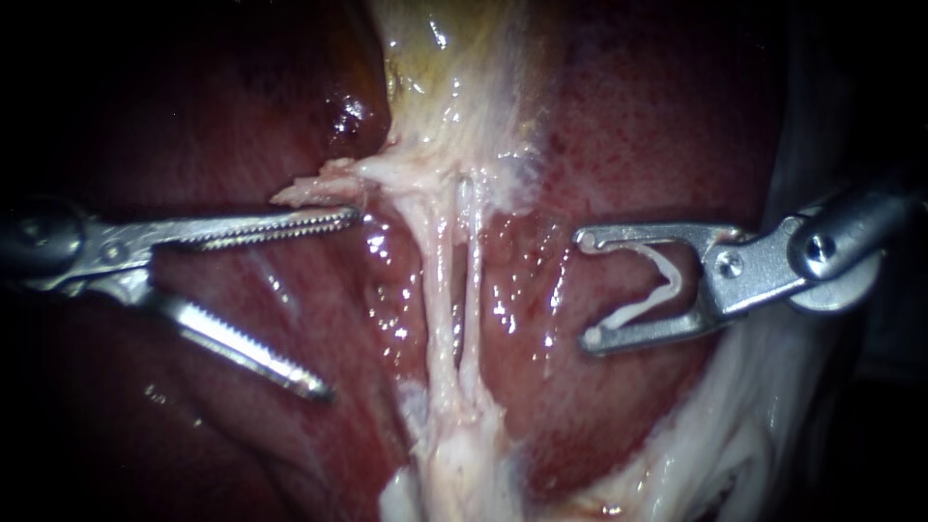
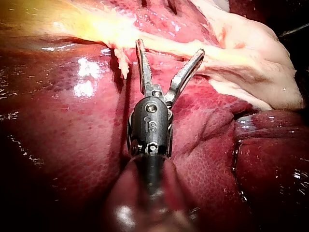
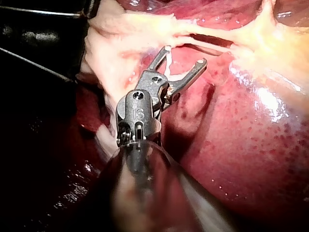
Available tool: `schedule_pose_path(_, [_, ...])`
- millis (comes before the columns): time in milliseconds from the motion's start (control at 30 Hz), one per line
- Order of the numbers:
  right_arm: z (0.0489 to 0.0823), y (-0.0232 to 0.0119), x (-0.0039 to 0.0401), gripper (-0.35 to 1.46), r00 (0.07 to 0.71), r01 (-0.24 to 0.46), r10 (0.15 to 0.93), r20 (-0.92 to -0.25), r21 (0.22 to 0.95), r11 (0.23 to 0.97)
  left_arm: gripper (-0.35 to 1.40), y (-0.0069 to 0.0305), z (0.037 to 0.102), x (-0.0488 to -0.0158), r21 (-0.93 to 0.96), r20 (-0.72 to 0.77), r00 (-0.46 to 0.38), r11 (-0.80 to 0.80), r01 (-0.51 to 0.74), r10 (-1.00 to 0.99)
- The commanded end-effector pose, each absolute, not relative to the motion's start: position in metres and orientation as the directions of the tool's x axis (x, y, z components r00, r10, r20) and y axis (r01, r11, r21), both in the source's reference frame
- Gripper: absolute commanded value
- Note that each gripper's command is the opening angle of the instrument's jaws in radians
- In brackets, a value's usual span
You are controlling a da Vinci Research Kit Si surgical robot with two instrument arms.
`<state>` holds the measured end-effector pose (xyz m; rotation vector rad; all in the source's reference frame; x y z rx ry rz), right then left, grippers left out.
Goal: Grabbing gallbladder
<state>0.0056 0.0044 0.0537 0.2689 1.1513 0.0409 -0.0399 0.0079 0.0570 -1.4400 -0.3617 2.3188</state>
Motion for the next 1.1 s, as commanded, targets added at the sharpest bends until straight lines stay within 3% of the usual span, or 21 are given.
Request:
schedule_pose_path(33, [0.0537,0.0044,0.0056,0.50,0.410,0.106,0.170,-0.896,0.231,0.967,1.21,0.0081,0.0569,-0.0398,-0.413,-0.798,-0.398,-0.892,-0.185,0.452])
schedule_pose_path(433, [0.0537,0.0044,0.0055,0.50,0.410,0.106,0.170,-0.896,0.231,0.967,1.18,0.0157,0.0574,-0.0378,-0.419,-0.787,-0.396,-0.881,-0.222,0.474])
schedule_pose_path(867, [0.0537,0.0044,0.0056,0.50,0.410,0.106,0.170,-0.896,0.231,0.967,0.83,0.0153,0.0635,-0.0380,-0.451,-0.747,-0.451,-0.871,-0.197,0.488])
schedule_pose_path(933, [0.0537,0.0044,0.0056,0.50,0.410,0.105,0.170,-0.896,0.231,0.967,0.73,0.0152,0.0634,-0.0379,-0.466,-0.733,-0.458,-0.862,-0.200,0.503])
schedule_pose_path(1100, [0.0537,0.0044,0.0056,0.50,0.410,0.105,0.170,-0.896,0.231,0.967,0.26,0.0153,0.0636,-0.0373,-0.491,-0.712,-0.461,-0.845,-0.213,0.530])
